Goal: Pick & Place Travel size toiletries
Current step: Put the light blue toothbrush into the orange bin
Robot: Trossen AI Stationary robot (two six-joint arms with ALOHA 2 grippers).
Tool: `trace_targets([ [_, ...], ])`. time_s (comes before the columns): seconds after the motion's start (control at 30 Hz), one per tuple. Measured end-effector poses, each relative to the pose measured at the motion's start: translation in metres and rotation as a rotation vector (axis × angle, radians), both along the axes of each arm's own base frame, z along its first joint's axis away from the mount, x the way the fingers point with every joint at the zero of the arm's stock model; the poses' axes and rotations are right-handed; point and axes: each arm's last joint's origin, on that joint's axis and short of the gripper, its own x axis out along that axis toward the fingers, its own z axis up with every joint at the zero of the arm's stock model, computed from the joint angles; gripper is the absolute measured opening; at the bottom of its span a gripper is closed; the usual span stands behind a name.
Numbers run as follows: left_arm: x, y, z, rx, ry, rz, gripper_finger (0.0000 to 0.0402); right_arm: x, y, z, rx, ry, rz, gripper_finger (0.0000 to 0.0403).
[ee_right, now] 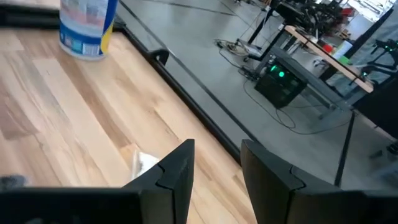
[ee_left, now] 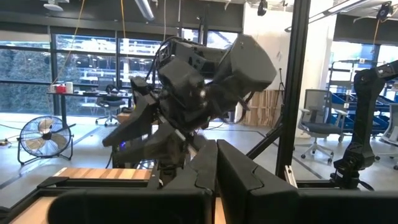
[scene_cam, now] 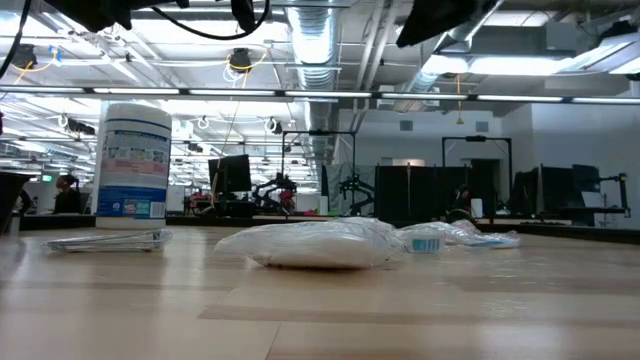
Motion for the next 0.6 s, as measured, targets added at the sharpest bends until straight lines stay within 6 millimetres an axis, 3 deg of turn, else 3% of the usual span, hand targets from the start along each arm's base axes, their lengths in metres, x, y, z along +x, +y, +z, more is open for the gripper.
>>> trace_targets([
  [0.13,0.0,0.0,0.0,0.0,0.0,0.0,0.0001,0.004,-0.01,-0.014,0.036,0.032,0.045,0.0125],
  [0.37,0.0,0.0,0.0,0.0,0.0,0.0,0.0001,0.017,-0.049,-0.036,0.198,0.043,0.184,0.0125],
  [0.6,0.0,0.0,0.0,0.0,0.002,0.0,0.0001,0.011,-0.082,-0.061,0.265,0.018,0.155,0.0125],
])
